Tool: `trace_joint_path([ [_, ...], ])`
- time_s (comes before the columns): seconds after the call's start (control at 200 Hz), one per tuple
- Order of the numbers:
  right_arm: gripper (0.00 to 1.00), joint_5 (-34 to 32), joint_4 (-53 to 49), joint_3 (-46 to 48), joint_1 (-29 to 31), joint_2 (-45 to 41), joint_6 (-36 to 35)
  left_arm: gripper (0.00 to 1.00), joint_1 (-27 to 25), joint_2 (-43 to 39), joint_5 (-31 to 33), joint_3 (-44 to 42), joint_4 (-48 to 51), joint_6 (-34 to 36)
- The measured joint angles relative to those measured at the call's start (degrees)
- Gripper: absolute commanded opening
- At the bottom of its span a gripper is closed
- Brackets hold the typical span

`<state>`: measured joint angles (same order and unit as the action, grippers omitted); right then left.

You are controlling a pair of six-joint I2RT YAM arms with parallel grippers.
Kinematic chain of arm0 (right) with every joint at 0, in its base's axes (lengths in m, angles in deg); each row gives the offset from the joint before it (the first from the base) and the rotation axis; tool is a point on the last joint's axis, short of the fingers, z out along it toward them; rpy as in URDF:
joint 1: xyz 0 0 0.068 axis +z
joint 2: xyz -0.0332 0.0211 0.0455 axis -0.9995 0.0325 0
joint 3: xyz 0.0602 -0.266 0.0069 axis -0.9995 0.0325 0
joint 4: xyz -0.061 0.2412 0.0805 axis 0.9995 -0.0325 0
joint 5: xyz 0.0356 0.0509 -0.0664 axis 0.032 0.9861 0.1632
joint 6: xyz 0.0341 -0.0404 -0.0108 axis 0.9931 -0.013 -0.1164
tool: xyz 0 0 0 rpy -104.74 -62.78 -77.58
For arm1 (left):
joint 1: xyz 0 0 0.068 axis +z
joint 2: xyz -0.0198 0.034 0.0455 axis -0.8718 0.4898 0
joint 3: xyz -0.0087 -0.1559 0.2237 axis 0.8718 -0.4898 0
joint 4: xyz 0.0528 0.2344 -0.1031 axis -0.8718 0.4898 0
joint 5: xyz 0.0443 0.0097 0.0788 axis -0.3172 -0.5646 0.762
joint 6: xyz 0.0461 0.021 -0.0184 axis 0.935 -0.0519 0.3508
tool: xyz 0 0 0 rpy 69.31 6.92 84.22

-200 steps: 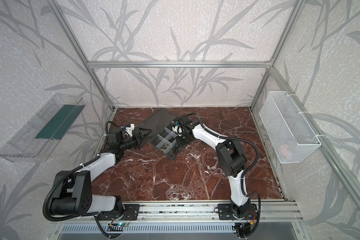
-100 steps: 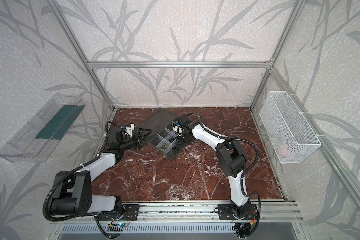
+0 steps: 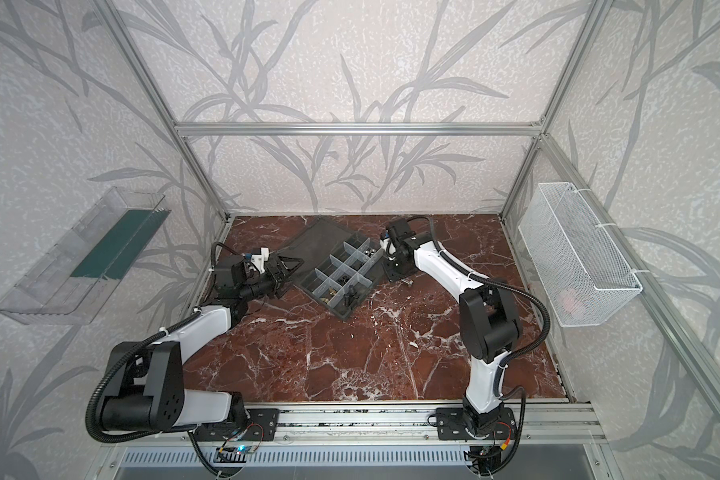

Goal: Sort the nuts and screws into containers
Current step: 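Move the right gripper to the silver hex bolt and close on it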

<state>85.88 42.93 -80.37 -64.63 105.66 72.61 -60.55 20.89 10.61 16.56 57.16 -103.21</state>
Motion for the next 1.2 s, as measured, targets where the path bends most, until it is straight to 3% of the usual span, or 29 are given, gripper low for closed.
trace_joint_path([
  [0.25, 0.5, -2.8, -1.79, 0.87, -5.27, 1.46, -5.44, 1.0, 0.0, 0.0, 0.0, 0.02, 0.0, -0.02],
  [0.485, 0.5, -4.2, -1.88, -0.35, -6.71, 8.63, -11.52, 0.99, 0.0, -0.07, 0.07, 0.0, 0.33, 0.04],
  [0.8, 0.5, -1.86, -0.39, -0.83, -6.75, 10.38, -19.56, 0.99, 0.0, -0.9, 0.2, 0.0, 0.98, 0.17],
  [1.2, 0.48, 1.44, 0.13, -2.49, -6.75, 13.7, -22.43, 0.99, 0.0, -1.68, 0.26, 0.0, 1.97, 0.63],
])
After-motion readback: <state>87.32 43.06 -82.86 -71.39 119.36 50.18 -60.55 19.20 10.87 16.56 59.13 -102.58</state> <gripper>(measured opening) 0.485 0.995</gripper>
